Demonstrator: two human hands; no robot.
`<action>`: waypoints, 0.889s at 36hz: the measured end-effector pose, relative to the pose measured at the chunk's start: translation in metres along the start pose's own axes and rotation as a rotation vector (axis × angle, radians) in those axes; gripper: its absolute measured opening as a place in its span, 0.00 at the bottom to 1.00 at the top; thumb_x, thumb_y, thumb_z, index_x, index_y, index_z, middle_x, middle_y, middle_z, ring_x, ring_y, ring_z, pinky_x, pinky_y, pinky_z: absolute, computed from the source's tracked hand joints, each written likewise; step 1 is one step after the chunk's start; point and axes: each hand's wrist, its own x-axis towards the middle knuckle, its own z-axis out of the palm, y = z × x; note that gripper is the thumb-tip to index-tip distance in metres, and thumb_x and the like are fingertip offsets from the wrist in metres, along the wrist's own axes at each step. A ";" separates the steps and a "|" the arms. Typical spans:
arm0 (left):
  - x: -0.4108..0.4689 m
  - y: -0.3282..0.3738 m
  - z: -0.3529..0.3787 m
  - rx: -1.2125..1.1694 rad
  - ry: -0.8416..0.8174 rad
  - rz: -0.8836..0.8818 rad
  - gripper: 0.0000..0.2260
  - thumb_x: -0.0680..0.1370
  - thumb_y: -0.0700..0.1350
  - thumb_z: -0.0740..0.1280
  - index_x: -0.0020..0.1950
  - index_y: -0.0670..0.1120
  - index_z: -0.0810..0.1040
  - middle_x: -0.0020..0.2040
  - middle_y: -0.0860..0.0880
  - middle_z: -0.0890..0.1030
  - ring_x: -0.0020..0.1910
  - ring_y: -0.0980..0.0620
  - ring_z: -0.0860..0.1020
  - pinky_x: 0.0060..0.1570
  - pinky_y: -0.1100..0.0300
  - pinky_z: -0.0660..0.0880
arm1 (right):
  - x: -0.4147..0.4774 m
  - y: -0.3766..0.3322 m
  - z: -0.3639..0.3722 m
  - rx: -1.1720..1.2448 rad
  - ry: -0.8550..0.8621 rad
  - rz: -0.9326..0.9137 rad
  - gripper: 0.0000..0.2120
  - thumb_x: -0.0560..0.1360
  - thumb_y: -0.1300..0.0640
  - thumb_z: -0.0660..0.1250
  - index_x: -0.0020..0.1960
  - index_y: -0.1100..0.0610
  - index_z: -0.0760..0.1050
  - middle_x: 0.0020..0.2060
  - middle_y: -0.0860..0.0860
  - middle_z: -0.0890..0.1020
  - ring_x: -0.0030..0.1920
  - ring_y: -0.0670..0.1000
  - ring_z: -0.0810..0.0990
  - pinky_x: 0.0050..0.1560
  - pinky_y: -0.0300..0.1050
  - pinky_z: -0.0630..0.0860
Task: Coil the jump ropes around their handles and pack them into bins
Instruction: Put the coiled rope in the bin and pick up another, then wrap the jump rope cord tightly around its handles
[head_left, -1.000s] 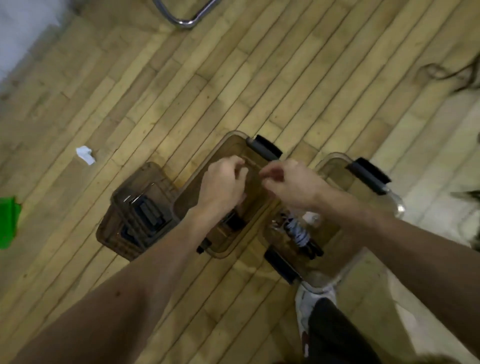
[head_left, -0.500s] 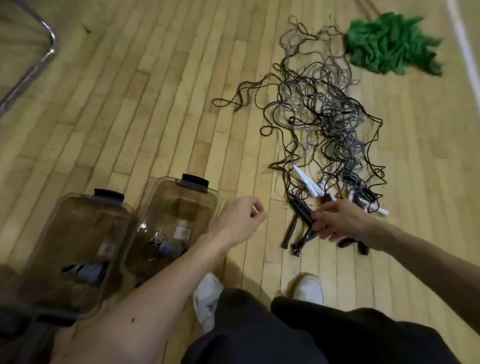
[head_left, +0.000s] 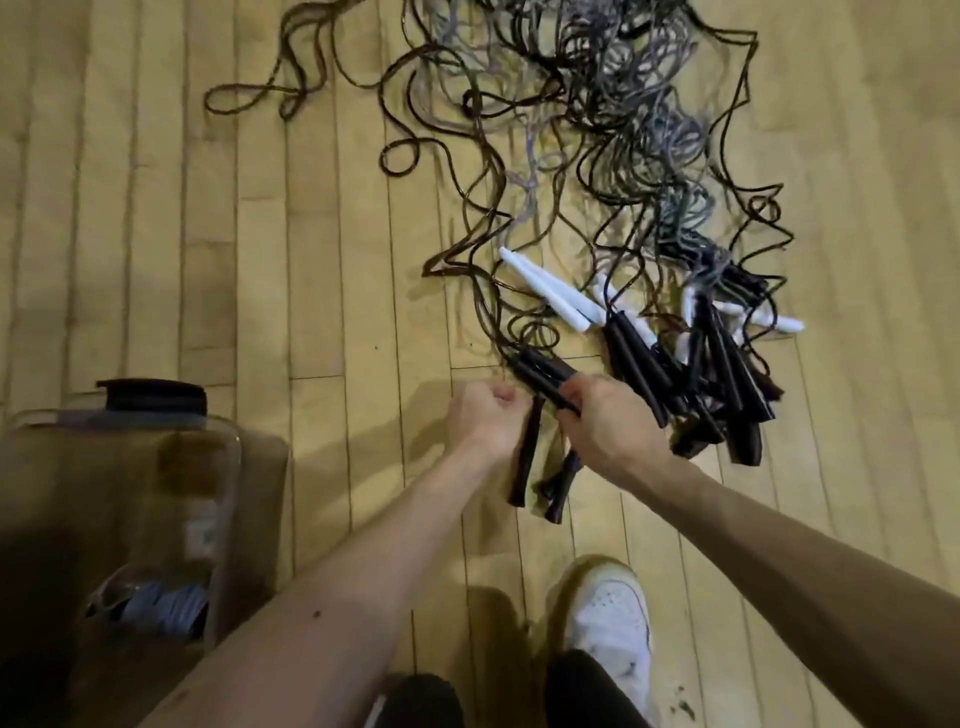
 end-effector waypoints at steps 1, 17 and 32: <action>0.005 0.000 0.004 0.010 -0.022 -0.001 0.07 0.78 0.48 0.71 0.43 0.55 0.74 0.48 0.50 0.82 0.49 0.47 0.82 0.54 0.47 0.81 | 0.007 0.002 0.002 -0.037 0.005 -0.003 0.11 0.81 0.54 0.64 0.61 0.57 0.77 0.56 0.55 0.80 0.56 0.58 0.78 0.52 0.49 0.74; 0.000 -0.030 0.005 0.269 -0.067 0.074 0.08 0.81 0.52 0.64 0.50 0.48 0.78 0.40 0.50 0.80 0.35 0.54 0.77 0.32 0.61 0.69 | 0.007 0.052 0.032 -0.136 0.051 0.156 0.29 0.76 0.49 0.73 0.69 0.58 0.63 0.61 0.57 0.72 0.56 0.60 0.78 0.48 0.52 0.76; -0.042 -0.037 -0.034 -0.431 -0.219 -0.086 0.09 0.82 0.39 0.56 0.46 0.43 0.73 0.36 0.45 0.76 0.33 0.50 0.73 0.34 0.57 0.70 | -0.019 0.042 -0.001 0.700 -0.371 0.095 0.11 0.75 0.52 0.74 0.54 0.56 0.81 0.43 0.53 0.84 0.39 0.45 0.79 0.37 0.38 0.74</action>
